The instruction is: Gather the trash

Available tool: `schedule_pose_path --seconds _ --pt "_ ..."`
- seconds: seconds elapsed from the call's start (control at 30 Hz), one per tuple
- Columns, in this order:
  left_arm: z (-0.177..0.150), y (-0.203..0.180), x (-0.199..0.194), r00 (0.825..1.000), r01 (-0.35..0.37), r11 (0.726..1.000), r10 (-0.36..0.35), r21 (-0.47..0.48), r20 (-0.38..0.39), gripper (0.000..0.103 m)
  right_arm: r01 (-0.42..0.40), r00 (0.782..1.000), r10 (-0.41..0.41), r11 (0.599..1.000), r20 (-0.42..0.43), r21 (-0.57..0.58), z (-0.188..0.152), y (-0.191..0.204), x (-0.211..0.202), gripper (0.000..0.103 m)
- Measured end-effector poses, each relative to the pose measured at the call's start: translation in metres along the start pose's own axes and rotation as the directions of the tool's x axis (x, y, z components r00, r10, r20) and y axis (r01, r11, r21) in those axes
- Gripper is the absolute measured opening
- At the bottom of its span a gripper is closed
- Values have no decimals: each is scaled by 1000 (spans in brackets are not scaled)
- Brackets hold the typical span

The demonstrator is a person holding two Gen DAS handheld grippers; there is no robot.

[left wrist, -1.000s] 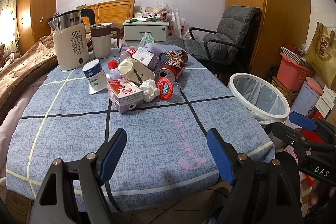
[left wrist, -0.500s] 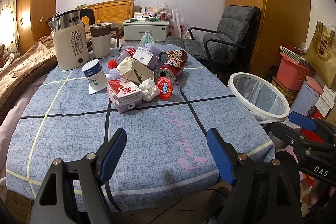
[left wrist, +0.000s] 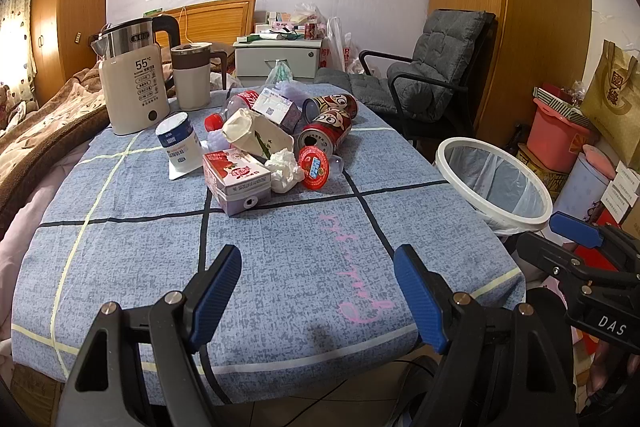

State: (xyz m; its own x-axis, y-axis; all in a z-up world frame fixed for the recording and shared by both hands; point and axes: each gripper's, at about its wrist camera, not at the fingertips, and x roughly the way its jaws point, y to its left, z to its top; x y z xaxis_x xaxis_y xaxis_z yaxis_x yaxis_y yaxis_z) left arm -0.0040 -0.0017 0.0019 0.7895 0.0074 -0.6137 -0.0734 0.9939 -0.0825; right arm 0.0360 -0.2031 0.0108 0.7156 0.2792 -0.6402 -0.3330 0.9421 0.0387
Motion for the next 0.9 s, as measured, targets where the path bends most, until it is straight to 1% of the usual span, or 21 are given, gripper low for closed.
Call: schedule_pose_path --seconds 0.13,0.4,0.57,0.63,0.7,0.73,0.83,0.9 --pt "0 0 1 1000 -5 1000 5 4 0 80 -1 1000 1 1000 -2 -2 0 0 2 70" --pt "3 7 15 1000 8 1000 -8 -1 -21 80 -11 1000 11 1000 -14 -6 4 0 16 70" --pt "8 15 29 999 -44 999 45 19 -26 80 -46 999 46 999 -24 -9 12 2 32 70" --pt "11 22 37 998 -47 999 47 7 -40 80 -70 997 70 998 -31 -6 17 2 41 70" --pt "15 33 46 998 -28 999 26 -34 -58 80 -101 994 100 995 -36 -6 24 4 52 70" --pt "17 38 50 997 -31 998 27 -50 -68 80 -112 993 112 994 -34 -7 27 5 56 70" --pt "25 49 59 996 -66 996 63 -62 -60 80 -134 990 134 991 -36 -18 36 10 67 70" --pt "32 57 66 996 -70 994 65 -87 -59 80 -148 988 147 989 -40 -31 42 15 76 70"
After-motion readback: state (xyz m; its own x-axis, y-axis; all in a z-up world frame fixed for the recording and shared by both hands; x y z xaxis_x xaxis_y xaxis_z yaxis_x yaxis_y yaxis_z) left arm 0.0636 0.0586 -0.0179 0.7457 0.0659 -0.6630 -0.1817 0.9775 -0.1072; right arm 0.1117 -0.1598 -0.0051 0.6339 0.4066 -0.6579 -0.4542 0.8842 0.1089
